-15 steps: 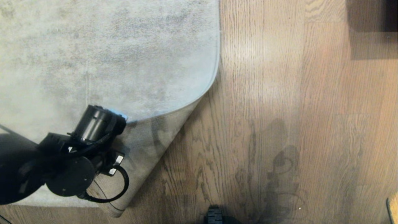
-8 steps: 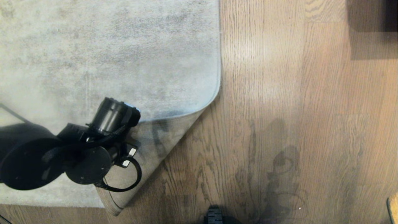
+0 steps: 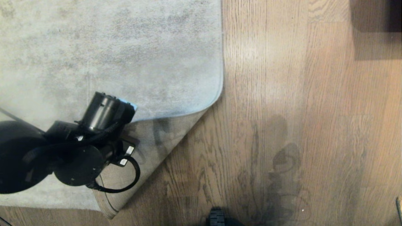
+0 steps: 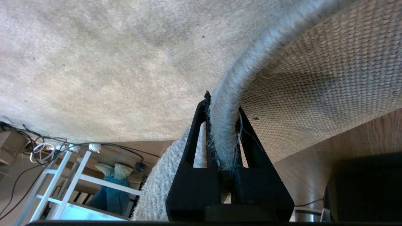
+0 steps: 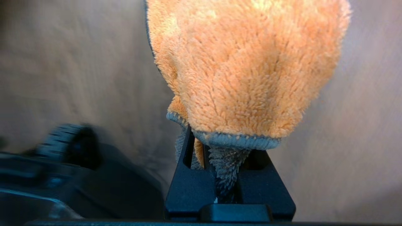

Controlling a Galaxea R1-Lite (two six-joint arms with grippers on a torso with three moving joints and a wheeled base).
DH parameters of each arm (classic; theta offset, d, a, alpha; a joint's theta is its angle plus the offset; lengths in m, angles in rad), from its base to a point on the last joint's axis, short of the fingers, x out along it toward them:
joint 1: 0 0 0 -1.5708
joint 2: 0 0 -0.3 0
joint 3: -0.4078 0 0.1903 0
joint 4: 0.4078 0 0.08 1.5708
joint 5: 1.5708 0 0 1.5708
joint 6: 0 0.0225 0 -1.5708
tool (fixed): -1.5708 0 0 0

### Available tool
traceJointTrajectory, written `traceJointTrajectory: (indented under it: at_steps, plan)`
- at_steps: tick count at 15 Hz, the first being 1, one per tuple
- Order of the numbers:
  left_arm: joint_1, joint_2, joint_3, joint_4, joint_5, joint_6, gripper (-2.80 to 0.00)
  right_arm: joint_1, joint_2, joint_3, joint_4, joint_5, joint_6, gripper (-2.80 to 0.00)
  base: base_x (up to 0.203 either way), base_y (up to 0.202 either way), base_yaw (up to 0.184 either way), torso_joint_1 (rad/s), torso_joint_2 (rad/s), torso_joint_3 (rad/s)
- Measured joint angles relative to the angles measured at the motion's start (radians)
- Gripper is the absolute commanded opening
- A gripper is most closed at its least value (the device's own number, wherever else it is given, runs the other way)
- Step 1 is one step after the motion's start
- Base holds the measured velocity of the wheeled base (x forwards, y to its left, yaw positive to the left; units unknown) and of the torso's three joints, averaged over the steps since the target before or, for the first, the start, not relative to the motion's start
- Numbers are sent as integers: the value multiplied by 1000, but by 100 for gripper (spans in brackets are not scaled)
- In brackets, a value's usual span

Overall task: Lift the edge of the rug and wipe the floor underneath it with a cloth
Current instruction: Lift up the carpet

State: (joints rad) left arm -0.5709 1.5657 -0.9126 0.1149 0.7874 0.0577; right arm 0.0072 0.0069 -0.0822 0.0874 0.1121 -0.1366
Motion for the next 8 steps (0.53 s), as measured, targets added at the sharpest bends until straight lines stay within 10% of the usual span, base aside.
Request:
traceJointTrajectory:
  at_steps: [8]
  plan:
    - [-12,-1,-1,-2,1,2,-280,4,332,-179,-63,278,0,-280,0,0,0,0,0,0]
